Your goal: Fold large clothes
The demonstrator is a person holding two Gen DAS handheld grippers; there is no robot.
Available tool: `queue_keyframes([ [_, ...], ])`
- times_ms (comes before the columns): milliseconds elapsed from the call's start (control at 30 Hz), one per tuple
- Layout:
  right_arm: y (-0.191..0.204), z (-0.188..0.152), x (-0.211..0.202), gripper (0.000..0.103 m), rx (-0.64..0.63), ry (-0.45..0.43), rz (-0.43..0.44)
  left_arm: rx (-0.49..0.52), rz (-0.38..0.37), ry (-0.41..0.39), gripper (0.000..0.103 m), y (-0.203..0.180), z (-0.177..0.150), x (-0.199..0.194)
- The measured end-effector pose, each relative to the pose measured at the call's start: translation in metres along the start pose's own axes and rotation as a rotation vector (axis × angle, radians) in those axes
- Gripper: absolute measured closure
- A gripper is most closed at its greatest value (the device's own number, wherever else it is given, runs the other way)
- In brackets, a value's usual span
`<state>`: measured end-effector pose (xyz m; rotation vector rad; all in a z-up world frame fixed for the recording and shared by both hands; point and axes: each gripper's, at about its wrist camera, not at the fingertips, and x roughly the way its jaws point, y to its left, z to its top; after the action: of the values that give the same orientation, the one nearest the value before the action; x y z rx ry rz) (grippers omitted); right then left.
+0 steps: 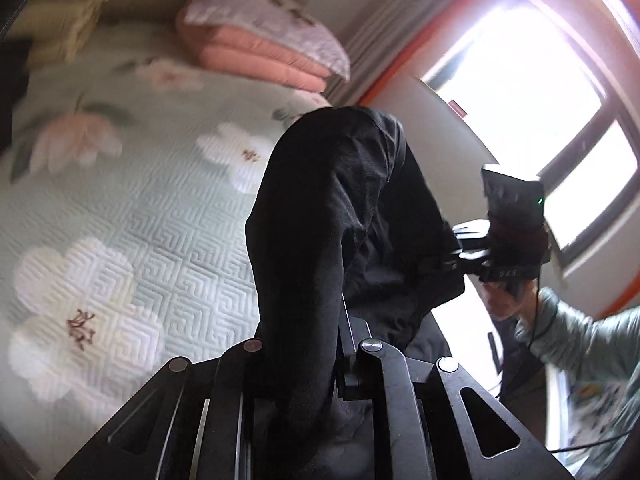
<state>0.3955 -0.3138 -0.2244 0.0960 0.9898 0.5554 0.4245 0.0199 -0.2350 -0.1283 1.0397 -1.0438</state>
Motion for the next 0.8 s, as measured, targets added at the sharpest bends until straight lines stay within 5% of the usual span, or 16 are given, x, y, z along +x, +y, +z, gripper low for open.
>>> queue_keyframes([
  [233, 0.114, -0.084, -0.045, 0.087, -0.190, 0.023, -0.233, 0.234, 0.142, 0.043, 0.086, -0.099, -0.082, -0.053],
  [400, 0.158, -0.162, -0.037, 0.087, -0.199, 0.150, -0.290, 0.334, 0.195, 0.234, 0.086, -0.133, -0.178, -0.048],
  [533, 0.157, -0.223, -0.023, 0.083, -0.147, 0.332, -0.308, 0.295, 0.198, 0.430, 0.082, -0.125, -0.253, -0.030],
  [633, 0.148, -0.259, -0.026, 0.084, -0.070, 0.439, -0.340, 0.196, 0.199, 0.504, 0.083, -0.111, -0.285, -0.033],
  [700, 0.144, -0.264, -0.043, 0.084, -0.004, 0.440, -0.343, 0.131, 0.198, 0.516, 0.083, -0.104, -0.289, -0.046],
  [800, 0.150, -0.241, -0.085, 0.082, 0.076, 0.327, -0.303, 0.117, 0.227, 0.429, 0.083, -0.111, -0.268, -0.077],
])
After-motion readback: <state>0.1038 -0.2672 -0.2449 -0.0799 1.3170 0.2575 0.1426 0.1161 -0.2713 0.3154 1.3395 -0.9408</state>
